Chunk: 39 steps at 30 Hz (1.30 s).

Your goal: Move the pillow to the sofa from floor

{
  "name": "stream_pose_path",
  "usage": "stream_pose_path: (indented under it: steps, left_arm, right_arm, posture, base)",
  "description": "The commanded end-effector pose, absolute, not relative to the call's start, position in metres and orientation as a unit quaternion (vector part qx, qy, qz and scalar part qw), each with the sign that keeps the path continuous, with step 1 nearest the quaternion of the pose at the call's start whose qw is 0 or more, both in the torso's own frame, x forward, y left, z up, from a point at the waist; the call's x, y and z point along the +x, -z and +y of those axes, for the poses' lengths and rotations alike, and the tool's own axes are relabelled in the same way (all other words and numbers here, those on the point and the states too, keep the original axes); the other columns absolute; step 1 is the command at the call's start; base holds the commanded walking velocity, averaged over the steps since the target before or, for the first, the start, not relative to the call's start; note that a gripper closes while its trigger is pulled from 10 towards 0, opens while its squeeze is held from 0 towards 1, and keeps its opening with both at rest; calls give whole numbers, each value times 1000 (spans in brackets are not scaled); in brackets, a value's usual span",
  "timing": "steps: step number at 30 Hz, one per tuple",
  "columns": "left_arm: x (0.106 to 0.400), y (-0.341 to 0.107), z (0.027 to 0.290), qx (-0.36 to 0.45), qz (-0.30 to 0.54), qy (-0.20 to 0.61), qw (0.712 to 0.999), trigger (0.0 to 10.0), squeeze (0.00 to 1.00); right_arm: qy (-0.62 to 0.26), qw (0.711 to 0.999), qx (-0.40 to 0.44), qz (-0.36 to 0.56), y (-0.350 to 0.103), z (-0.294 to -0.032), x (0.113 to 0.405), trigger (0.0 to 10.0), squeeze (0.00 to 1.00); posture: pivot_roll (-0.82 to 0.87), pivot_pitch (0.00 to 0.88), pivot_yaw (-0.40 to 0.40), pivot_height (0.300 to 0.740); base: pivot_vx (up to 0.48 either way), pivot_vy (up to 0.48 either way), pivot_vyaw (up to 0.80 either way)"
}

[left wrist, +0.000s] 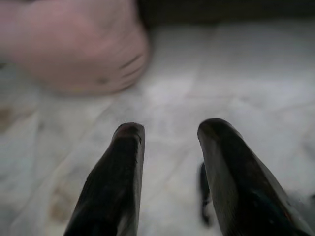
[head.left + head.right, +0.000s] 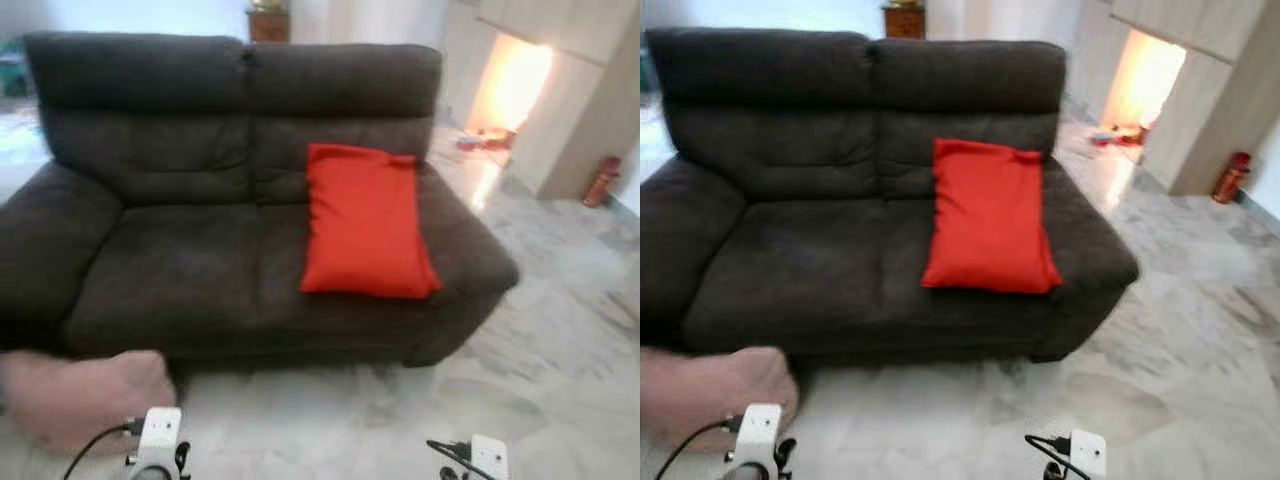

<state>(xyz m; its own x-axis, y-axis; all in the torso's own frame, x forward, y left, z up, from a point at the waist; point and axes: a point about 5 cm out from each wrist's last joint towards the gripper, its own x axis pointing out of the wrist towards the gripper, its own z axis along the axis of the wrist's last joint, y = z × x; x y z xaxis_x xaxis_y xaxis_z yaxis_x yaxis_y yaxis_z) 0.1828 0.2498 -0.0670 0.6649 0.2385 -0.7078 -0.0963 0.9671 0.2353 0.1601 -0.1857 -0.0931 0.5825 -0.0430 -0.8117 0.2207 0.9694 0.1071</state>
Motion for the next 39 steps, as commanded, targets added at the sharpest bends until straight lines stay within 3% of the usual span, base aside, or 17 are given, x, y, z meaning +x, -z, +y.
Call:
stream_pose_path:
  steps: [1, 9, 14, 27, 39]
  left_arm:
    - [188, 67, 242, 82, 394, -85, 911, 10000, 0]
    - [189, 66, 242, 83, 394, -83, 911, 10000, 0]
    - [189, 66, 242, 84, 395, -82, 911, 10000, 0]
    - [189, 66, 242, 85, 396, -80, 911, 10000, 0]
    - [188, 66, 243, 86, 395, -77, 911, 10000, 0]
  right_arm:
    - [84, 888, 88, 444, 91, -197, 161, 10000, 0]
    - [70, 890, 74, 444, 90, -196, 162, 10000, 0]
    - [67, 891, 73, 444, 91, -194, 162, 10000, 0]
    - [61, 891, 72, 443, 91, -193, 163, 10000, 0]
    - [52, 891, 82, 444, 91, -189, 162, 10000, 0]
  posture:
    - [108, 8, -80, 740]
    - [109, 11, -78, 740]
    - [109, 10, -78, 740]
    - [112, 1, -76, 740]
    - [115, 0, -72, 740]
  base:
    - [0, 480, 0]
    - [0, 480, 0]
    - [0, 480, 765]
    - [0, 480, 0]
    - [0, 387, 553]
